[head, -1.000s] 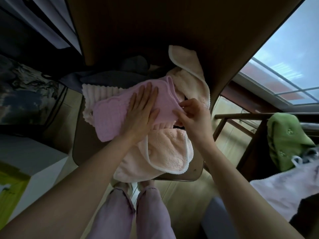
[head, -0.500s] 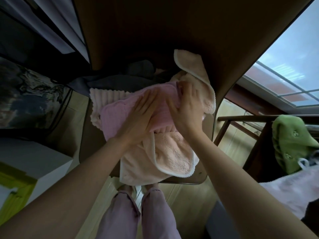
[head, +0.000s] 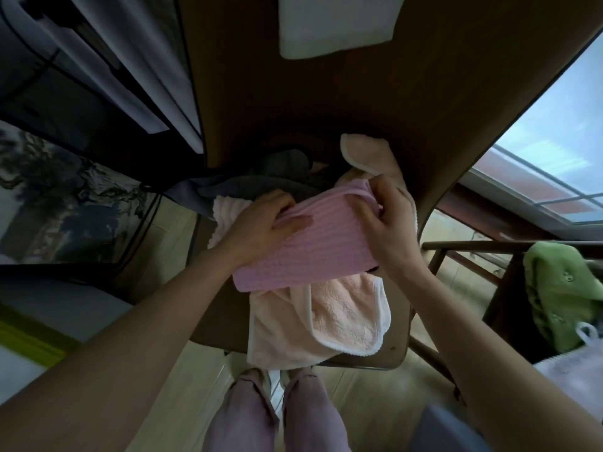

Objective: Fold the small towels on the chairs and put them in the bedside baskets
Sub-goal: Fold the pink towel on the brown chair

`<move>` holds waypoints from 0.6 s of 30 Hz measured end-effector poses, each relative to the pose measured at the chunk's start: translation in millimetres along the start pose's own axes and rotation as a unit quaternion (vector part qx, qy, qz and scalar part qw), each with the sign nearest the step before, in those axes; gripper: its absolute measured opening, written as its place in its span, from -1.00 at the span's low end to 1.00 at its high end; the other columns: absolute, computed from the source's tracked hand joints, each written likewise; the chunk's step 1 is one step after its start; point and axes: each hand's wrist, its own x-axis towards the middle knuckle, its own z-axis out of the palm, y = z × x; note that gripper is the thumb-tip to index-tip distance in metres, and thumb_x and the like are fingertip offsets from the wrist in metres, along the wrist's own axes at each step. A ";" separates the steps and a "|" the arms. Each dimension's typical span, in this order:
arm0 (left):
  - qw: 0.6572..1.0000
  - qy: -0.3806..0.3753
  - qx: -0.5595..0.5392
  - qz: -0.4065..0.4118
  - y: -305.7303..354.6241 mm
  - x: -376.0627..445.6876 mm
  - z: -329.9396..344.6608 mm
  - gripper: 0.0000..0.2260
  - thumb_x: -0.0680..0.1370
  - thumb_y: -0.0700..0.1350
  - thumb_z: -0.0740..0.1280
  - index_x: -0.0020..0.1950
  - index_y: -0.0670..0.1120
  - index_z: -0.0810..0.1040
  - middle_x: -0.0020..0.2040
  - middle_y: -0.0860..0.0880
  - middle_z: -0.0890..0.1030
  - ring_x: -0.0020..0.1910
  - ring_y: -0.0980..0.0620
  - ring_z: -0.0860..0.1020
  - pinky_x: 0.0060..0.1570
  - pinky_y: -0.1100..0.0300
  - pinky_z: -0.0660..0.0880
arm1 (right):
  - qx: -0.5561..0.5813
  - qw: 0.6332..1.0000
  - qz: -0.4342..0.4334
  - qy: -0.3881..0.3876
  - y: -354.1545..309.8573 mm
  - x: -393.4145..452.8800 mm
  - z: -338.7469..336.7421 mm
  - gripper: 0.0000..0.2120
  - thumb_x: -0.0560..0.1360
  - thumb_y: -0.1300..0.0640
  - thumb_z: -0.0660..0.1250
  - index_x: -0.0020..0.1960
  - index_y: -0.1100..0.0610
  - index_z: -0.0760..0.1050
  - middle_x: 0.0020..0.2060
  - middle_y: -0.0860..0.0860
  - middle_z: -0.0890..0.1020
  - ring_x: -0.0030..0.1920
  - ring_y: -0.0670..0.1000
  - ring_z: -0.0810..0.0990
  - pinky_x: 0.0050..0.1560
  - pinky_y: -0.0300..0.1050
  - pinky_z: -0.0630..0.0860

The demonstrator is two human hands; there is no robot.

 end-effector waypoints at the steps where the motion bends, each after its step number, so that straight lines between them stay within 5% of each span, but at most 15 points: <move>1: 0.999 -0.016 -0.038 -0.006 9.3 0.2 -2.5 -0.78 0.57 0.13 0.29 -0.16 0.04 0.40 -0.29 0.12 0.40 -0.34 0.21 0.36 -0.32 0.36 0.24 | 0.002 1.000 -0.005 -0.011 -4.8 -0.6 -6.9 -0.93 0.59 0.15 0.28 -0.06 0.12 0.45 -0.21 -0.09 0.52 -0.19 -0.18 0.48 -0.15 -0.33 0.38; 10: 0.990 -0.022 -0.138 -0.023 57.4 3.5 -36.7 -0.68 0.61 0.03 0.26 -0.32 -0.02 0.39 -0.42 0.10 0.34 -0.43 0.18 0.32 -0.41 0.35 0.23 | 0.007 0.995 0.094 0.015 -13.4 27.8 -27.8 -0.84 0.63 0.04 0.20 -0.04 0.08 0.48 -0.20 -0.01 0.55 -0.24 -0.10 0.49 -0.20 -0.17 0.40; 14: 0.986 0.090 -0.135 -0.033 49.9 -1.3 -50.8 -0.79 0.62 0.00 0.25 -0.13 -0.06 0.55 -0.28 0.04 0.53 -0.31 0.22 0.45 -0.30 0.39 0.32 | -0.096 0.985 0.133 0.047 11.1 47.4 -9.2 -0.67 0.57 -0.16 0.10 0.21 0.01 0.39 0.19 0.05 0.52 0.21 0.13 0.46 0.19 0.12 0.41; 18: 0.967 0.201 -0.147 -0.059 34.2 -14.5 -56.3 -0.73 0.63 0.01 0.23 -0.10 -0.16 0.56 -0.28 -0.09 0.54 -0.33 0.17 0.44 -0.34 0.37 0.32 | -0.102 0.964 0.225 -0.094 27.5 52.8 19.5 -0.23 0.39 -0.42 0.22 0.48 -0.16 0.06 0.52 0.00 0.18 0.47 0.19 0.20 0.41 0.28 0.22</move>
